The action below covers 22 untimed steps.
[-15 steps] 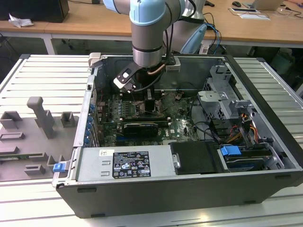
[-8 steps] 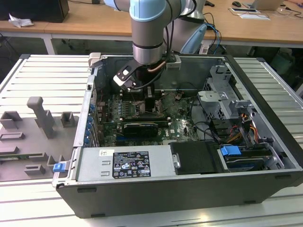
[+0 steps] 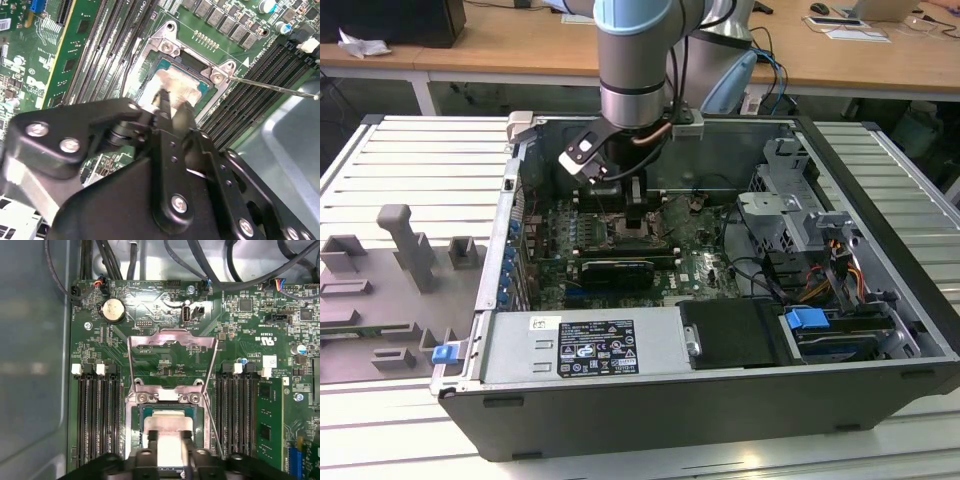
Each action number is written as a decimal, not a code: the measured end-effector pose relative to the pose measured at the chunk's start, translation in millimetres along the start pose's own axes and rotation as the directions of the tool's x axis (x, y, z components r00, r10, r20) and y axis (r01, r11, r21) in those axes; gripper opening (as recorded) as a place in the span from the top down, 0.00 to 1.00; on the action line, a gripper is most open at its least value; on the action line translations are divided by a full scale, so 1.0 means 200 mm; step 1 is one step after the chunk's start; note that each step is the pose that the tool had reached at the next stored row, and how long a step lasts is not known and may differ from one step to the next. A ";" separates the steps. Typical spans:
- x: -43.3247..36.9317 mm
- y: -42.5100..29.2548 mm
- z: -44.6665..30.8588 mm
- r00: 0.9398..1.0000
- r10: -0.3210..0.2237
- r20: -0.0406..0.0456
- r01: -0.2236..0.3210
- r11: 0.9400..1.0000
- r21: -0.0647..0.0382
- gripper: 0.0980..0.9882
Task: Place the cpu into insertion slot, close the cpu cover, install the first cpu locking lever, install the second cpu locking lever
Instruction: 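Place the cpu into insertion slot, then close the cpu cover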
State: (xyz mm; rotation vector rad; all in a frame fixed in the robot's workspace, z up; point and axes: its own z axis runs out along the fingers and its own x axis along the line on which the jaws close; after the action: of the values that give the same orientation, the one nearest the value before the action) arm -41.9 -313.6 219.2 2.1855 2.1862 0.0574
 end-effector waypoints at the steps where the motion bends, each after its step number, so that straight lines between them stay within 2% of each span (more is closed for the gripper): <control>1: 0.000 0.000 -0.005 1.000 0.000 0.000 0.000 1.000 0.000 0.85; 3: 0.000 0.002 -0.012 1.000 0.000 0.001 0.000 1.000 0.000 0.99; 22: -0.001 0.004 -0.044 1.000 0.000 0.001 0.000 1.000 0.001 0.99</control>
State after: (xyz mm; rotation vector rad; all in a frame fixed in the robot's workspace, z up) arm -41.7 -313.6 228.1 2.1851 2.1859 0.0553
